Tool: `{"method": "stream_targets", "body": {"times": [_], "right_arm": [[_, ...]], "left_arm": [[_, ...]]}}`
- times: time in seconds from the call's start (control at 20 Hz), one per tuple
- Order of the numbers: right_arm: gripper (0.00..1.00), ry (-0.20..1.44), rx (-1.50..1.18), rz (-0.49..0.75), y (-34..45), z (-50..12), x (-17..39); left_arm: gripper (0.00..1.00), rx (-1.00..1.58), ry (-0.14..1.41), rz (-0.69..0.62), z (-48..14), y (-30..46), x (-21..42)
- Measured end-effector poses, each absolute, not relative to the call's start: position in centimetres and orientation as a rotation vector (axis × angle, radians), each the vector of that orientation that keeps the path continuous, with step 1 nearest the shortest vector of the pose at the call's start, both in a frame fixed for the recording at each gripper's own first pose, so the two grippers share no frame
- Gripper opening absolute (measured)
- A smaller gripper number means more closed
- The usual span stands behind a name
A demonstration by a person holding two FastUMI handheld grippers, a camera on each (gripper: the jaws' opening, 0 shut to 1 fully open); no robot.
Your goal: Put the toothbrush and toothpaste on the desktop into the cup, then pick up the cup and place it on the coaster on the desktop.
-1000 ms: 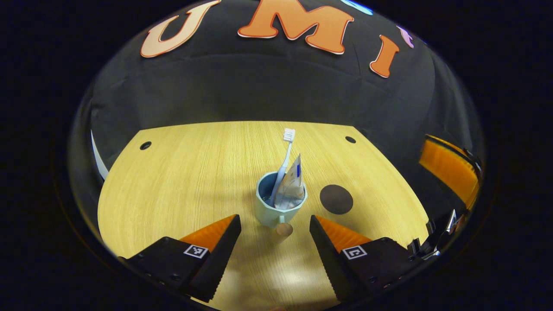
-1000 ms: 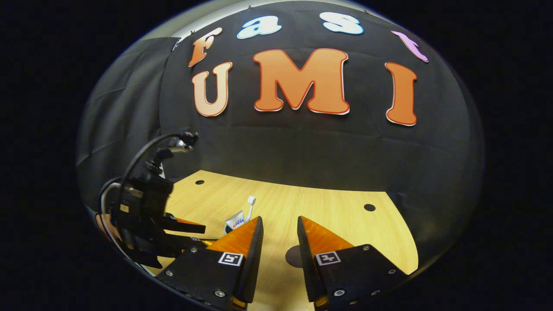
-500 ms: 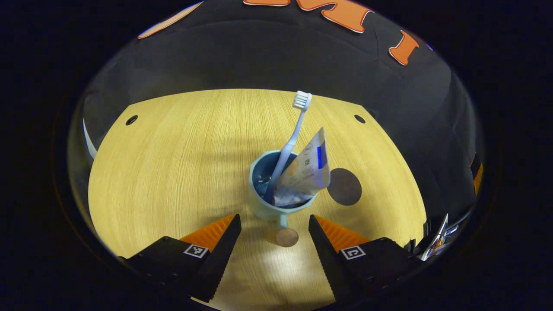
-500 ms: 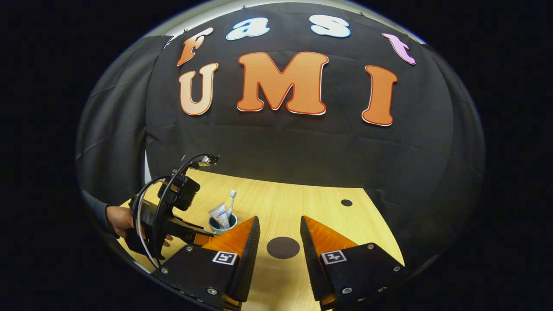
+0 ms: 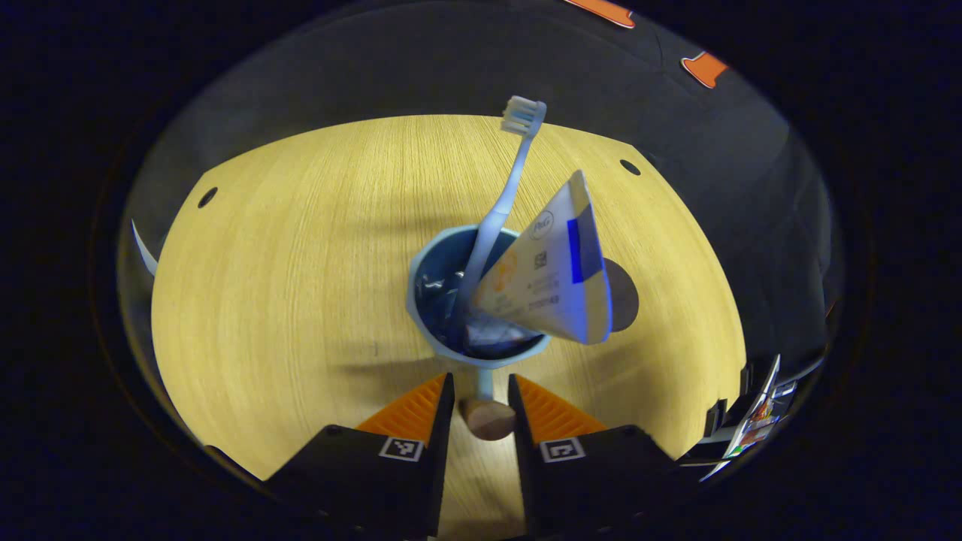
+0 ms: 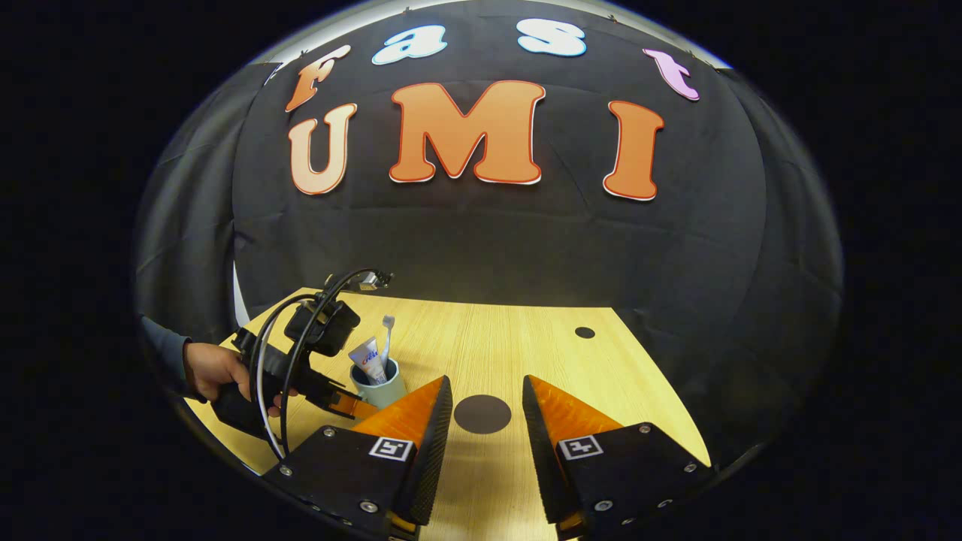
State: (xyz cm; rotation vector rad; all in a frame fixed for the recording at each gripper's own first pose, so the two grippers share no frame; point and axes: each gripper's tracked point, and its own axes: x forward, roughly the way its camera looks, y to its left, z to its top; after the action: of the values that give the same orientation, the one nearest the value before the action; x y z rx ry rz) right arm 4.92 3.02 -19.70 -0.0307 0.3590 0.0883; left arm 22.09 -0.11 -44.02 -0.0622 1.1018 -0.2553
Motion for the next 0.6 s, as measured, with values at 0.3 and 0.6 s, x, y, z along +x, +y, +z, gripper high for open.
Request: {"method": "stream_targets", "body": {"times": [0.3, 0.6], "right_arm": [[0.56, 0.374, -0.022, 0.065, 2.6, -20.1, 3.6], [0.52, 0.377, -0.006, 0.037, 1.0, -20.0, 2.9]], "left_arm": [[0.23, -0.004, 1.067, -0.247, -43.4, 0.5, 22.6], [0.21, -0.007, 1.042, -0.234, -43.2, 0.6, 23.8]]}}
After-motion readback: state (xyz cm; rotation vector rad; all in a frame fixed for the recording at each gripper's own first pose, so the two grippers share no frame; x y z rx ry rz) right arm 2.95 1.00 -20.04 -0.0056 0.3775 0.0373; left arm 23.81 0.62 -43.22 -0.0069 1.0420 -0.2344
